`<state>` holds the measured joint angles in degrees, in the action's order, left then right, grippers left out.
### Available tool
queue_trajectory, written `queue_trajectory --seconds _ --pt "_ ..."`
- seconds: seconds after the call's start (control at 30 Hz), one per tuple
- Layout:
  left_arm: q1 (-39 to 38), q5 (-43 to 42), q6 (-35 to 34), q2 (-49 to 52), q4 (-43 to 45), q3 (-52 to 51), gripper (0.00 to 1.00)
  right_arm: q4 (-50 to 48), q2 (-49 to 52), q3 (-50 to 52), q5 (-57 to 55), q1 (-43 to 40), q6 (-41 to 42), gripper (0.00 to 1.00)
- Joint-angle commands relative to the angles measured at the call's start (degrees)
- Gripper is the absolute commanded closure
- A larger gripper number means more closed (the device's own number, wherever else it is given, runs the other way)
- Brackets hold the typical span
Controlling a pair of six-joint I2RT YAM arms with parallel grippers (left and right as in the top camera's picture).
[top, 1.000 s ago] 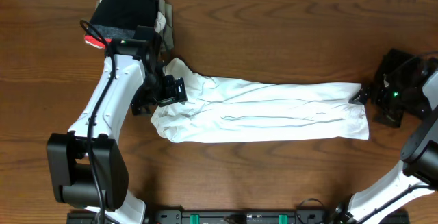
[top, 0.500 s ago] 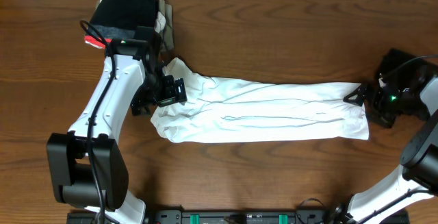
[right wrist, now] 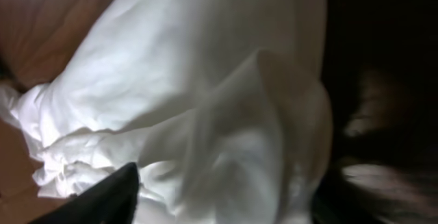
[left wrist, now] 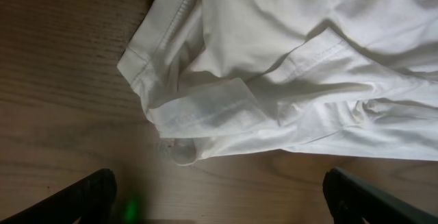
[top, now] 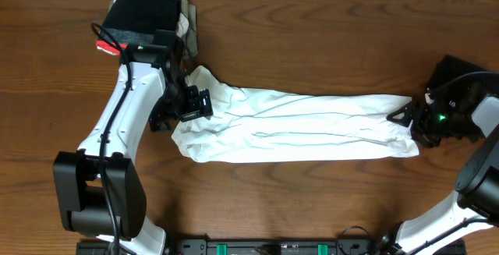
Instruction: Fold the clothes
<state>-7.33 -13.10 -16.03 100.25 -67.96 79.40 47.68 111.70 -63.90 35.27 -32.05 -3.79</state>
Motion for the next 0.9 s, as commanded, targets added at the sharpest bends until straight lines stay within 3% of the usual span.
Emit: queue_trajectory --seconds 0.0,0.3,0.37,0.4,0.43,0.47,0.87 --pt "0.2 0.74 0.96 0.09 -0.39 0.33 0.02 -0.39 6.71 4.98 -14.78 1.11 2.1 0.37" --pt "0.2 0.74 0.96 0.09 -0.59 0.33 0.02 -0.57 6.71 4.13 -17.38 -0.52 4.87 0.53" --pt "0.2 0.74 0.96 0.09 -0.61 0.33 0.02 -0.59 6.71 3.82 -17.99 -0.94 5.97 0.65" --pt "0.2 0.74 0.96 0.09 -0.61 0.33 0.02 -0.59 6.71 3.63 -18.47 -1.05 6.8 0.84" --pt "0.2 0.74 0.96 0.09 -0.68 0.33 0.02 -0.57 6.71 3.43 -18.91 -1.05 7.65 0.96" --pt "0.2 0.74 0.96 0.09 -0.79 0.33 0.02 -0.57 6.71 3.19 -19.41 -1.05 8.28 0.99" --pt "0.2 0.74 0.94 0.09 -0.92 0.33 0.02 1.88 6.69 -0.79 -25.97 -0.87 12.61 0.99"
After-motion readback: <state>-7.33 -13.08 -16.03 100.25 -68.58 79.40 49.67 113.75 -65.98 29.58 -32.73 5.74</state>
